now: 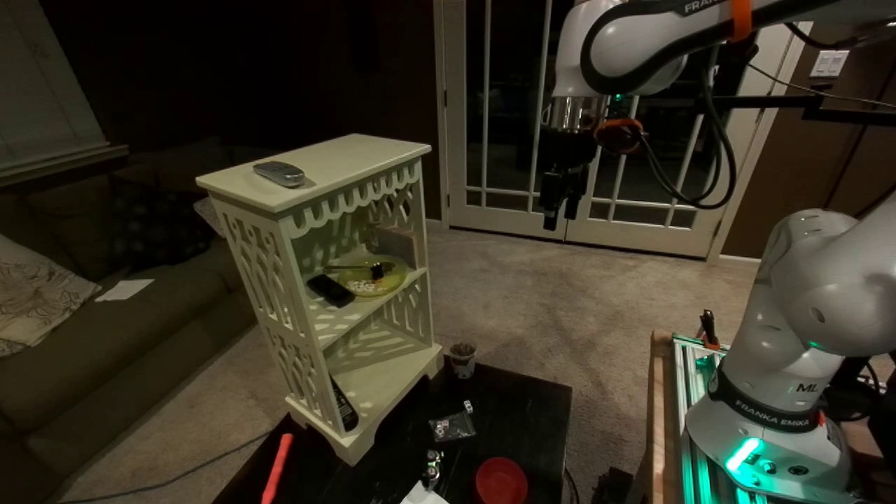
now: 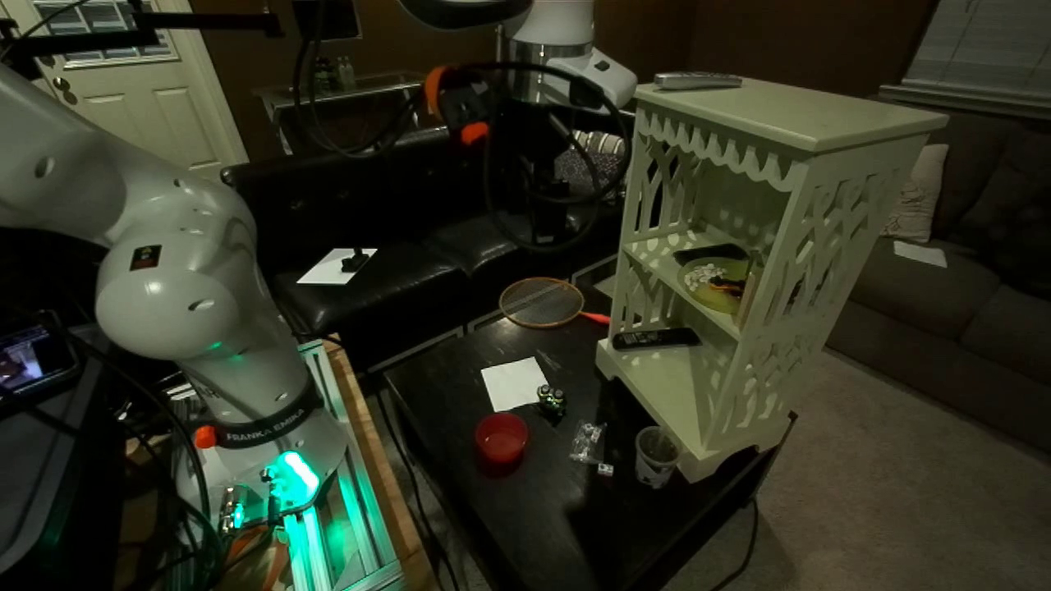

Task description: Put the plate on the top part of the shelf

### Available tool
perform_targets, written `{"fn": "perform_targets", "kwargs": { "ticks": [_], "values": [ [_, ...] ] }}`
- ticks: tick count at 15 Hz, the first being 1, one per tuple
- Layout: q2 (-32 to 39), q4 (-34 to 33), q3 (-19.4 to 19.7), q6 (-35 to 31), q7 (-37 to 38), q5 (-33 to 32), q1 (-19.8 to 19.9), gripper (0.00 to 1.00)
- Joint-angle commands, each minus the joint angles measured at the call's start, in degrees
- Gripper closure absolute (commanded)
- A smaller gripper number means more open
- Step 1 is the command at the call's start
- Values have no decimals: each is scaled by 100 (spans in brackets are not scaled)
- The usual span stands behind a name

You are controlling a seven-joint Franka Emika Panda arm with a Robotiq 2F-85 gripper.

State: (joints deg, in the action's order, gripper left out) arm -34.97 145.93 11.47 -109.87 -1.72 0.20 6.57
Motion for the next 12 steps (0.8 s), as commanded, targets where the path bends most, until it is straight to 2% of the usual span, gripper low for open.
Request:
{"fn": "perform_targets", "kwargs": {
  "ticks": [1, 5, 8, 12],
  "values": [
    [14, -10, -85, 12, -49, 53, 99, 0],
    [-158, -38, -78, -2, -140, 110, 56, 0],
    [-279, -160, -304, -49, 637, 517, 51, 0],
    [-404, 82, -1153, -188, 2177, 1172, -59, 0]
  ]
}}
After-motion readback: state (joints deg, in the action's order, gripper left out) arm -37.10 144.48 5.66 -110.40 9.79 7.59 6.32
